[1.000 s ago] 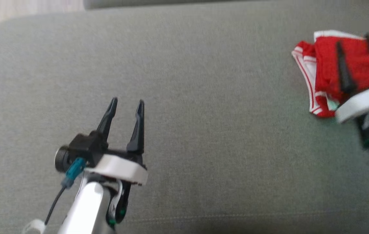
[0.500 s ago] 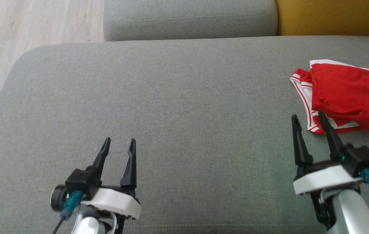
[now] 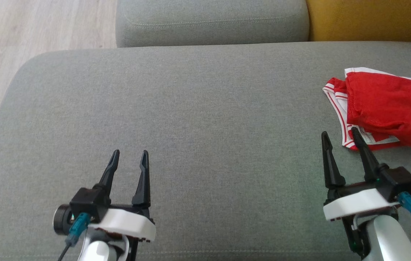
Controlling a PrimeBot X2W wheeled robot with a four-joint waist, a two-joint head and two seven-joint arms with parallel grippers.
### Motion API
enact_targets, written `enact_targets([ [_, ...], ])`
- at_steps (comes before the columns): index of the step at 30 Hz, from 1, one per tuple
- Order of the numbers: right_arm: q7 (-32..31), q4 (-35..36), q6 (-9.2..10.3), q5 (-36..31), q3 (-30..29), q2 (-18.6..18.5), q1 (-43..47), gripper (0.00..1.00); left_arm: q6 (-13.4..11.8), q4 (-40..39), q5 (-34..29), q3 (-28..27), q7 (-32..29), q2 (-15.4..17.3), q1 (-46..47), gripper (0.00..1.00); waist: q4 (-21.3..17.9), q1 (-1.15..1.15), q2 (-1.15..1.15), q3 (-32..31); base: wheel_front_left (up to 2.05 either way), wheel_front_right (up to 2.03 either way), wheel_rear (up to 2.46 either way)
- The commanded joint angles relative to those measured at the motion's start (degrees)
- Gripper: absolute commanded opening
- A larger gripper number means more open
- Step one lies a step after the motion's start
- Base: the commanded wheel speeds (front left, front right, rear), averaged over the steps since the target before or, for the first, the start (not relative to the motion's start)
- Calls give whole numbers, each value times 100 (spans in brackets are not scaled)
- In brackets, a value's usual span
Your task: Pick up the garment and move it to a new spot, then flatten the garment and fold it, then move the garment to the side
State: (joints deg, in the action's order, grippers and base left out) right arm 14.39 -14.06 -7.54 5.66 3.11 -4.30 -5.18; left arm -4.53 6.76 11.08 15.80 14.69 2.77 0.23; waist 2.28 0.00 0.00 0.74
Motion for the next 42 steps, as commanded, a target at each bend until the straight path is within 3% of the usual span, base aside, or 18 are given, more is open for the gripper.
enact_targets([
  [1, 61, 191, 5, -44, 113, 39, -131, 100, -11, -198, -32, -218, 31, 10, 125, 100, -2, 0, 0, -3, 0, 0, 0],
  [6, 61, 159, 5, -34, 140, 71, -124, 100, 142, -179, -93, -223, 31, 10, 94, 100, -19, 0, 0, -13, 0, 0, 0],
  [27, 61, 129, 5, -41, 178, 120, -156, 100, 263, 15, 223, -556, 31, 10, 35, 100, -25, 0, 0, -29, 0, 0, 0],
  [28, 0, -35, 0, -16, 28, 91, 1, 0, 260, 206, 228, -364, -1, 1, -141, 0, -26, 0, 0, -29, 0, 0, 0],
  [31, -25, -319, 0, 43, 27, 93, 95, 0, 261, 499, 283, -346, -12, -6, -231, 0, -27, 0, 0, -29, 0, 0, 0],
  [42, -211, -290, 1, 811, -62, 97, 79, 0, 340, 516, 1028, -464, -160, 37, -161, 0, -45, 0, 0, -32, 0, 0, 0],
])
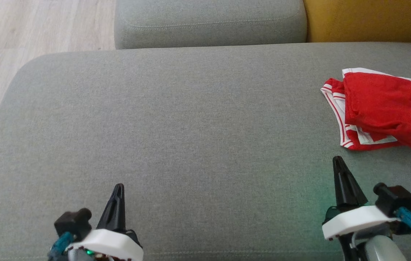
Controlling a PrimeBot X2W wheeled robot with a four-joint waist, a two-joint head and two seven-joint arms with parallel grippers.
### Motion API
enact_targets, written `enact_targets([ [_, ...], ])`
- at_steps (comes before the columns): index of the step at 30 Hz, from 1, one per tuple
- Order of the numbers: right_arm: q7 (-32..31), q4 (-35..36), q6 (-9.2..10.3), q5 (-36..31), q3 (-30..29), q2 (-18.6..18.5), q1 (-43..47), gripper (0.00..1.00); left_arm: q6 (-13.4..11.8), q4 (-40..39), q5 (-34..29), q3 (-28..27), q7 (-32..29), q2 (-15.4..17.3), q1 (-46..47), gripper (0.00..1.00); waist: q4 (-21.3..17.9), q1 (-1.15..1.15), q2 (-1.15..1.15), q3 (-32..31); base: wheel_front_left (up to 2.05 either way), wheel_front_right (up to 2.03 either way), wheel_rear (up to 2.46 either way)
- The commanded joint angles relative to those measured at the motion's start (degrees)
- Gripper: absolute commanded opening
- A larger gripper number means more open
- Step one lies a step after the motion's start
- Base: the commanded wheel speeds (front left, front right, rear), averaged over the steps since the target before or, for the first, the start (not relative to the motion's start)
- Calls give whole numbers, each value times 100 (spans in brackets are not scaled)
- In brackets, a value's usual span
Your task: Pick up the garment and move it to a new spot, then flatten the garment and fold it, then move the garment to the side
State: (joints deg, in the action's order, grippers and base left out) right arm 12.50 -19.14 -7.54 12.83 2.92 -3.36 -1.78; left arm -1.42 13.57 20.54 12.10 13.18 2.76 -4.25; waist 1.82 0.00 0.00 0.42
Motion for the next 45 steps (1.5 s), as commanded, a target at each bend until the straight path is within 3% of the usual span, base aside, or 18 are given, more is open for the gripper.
enact_targets([
  [1, -39, 222, 1, 164, -50, 3, -263, 0, 37, -161, 149, -104, -22, 41, 294, 0, -2, 0, 0, 0, 0, 0, 0],
  [45, -754, 334, 2, 3145, -395, 20, -331, 0, 368, -81, 2959, -638, -656, 132, 576, 0, -71, 0, 0, -9, 0, 0, 0],
])
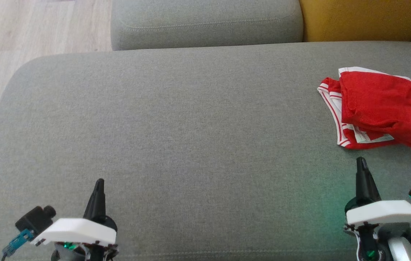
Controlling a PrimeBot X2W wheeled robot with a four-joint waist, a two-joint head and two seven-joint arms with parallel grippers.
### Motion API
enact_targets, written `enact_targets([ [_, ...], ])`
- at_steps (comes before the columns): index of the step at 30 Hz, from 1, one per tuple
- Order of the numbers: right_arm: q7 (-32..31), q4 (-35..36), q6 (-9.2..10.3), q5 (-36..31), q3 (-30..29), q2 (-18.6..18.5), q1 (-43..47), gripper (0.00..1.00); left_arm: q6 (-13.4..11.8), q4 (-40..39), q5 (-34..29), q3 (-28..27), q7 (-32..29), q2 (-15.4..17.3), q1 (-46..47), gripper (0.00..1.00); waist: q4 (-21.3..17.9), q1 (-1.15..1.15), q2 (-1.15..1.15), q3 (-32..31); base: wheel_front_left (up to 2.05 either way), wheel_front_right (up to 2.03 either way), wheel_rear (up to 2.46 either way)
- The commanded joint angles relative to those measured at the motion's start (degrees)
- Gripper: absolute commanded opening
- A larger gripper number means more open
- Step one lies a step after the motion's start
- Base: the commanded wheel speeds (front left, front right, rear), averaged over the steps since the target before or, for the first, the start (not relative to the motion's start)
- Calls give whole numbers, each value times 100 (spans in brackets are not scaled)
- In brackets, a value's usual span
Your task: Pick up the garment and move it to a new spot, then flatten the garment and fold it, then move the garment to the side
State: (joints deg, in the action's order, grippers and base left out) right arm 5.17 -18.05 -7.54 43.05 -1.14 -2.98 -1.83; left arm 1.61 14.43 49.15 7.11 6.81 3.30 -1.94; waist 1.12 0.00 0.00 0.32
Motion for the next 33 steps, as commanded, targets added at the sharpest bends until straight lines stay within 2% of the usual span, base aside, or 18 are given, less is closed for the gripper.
enact_targets([
  [1, -38, 227, 2, 192, 2, -17, -327, 0, 72, -165, 163, -153, -34, 79, 352, 0, -2, 0, 0, 0, 0, 0, 0],
  [33, -570, 309, 4, 2407, -255, -4, -378, 0, 314, -110, 2193, -619, -560, 96, 560, 0, -54, 0, 0, -7, 0, 0, 0],
])
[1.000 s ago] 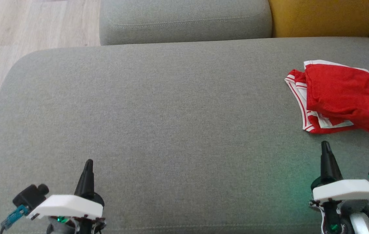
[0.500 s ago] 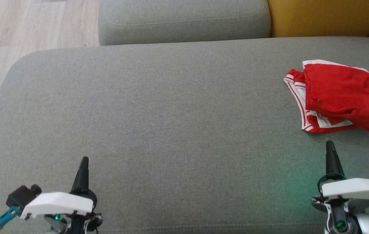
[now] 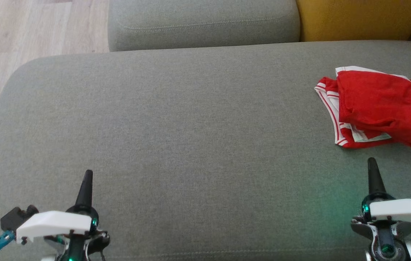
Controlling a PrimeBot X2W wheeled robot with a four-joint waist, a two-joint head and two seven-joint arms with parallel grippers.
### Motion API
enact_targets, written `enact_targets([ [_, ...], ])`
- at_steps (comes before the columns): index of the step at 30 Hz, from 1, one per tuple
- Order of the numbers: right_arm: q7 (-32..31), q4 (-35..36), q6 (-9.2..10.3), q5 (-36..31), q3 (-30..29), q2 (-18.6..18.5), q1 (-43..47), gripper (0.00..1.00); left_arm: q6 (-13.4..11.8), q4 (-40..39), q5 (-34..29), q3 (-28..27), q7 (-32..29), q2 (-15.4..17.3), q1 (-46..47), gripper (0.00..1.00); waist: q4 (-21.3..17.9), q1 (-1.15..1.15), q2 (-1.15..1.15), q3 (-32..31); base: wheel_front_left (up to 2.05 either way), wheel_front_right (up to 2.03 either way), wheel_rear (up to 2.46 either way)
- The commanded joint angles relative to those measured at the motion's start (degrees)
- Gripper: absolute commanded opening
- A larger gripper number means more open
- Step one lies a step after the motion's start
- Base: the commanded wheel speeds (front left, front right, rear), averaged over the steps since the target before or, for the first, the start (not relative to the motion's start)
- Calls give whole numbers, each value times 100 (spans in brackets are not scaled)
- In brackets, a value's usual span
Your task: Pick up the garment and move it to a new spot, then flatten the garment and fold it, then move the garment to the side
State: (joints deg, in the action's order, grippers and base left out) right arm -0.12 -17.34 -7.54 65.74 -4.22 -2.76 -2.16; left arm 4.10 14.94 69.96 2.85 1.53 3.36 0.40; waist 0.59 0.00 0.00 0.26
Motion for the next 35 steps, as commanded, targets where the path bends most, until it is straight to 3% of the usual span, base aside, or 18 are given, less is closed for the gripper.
enact_targets([
  [1, -58, 241, 4, 208, 46, -26, -347, 0, 73, -159, 176, -208, -50, 91, 332, 0, -2, 0, 0, 0, 0, 0, 0],
  [35, -623, 329, 5, 2563, -225, -12, -401, 0, 330, -98, 2305, -737, -636, 85, 557, 0, -57, 0, 0, -7, 0, 0, 0],
])
